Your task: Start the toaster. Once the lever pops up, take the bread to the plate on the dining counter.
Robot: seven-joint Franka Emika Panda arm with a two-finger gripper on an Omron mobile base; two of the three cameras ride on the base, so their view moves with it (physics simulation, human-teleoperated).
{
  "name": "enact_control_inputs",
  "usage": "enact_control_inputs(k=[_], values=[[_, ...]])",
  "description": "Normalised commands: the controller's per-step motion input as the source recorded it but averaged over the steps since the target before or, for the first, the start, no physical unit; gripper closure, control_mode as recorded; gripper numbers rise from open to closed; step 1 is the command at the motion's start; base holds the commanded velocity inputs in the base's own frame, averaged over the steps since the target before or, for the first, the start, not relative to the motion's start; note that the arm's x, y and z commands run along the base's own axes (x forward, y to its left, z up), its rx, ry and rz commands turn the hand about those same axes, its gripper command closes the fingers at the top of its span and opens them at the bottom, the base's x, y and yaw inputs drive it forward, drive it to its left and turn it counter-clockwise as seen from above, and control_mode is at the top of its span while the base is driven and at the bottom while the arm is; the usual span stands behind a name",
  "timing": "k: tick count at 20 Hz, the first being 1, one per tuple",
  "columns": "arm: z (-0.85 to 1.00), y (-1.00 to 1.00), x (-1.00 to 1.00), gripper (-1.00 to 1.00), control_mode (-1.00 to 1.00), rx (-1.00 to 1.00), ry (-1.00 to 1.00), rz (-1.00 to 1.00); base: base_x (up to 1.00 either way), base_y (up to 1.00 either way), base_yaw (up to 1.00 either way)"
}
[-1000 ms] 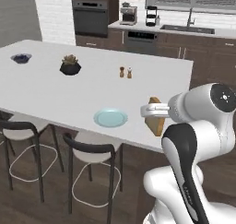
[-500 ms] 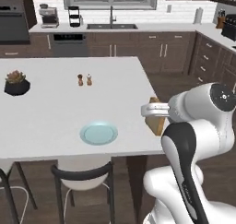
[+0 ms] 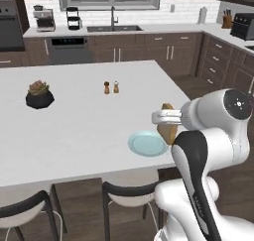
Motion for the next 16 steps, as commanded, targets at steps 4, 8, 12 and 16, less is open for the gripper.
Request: enact_control_inputs(k=[4, 8, 12, 16], values=[[0.0, 0.0, 0.0, 1.0, 1.0, 0.0, 0.0, 0.0, 0.42, 0.31, 0.04], [0.0, 0.0, 0.0, 1.0, 1.0, 0.0, 0.0, 0.0, 0.0, -0.04, 0.03], [0.0, 0.0, 0.0, 1.0, 1.0, 0.0, 0.0, 0.0, 0.0, 0.0, 0.0], [0.0, -0.19, 0.42, 1.0, -1.0, 0.0, 0.0, 0.06, 0.0, 0.0, 0.0]])
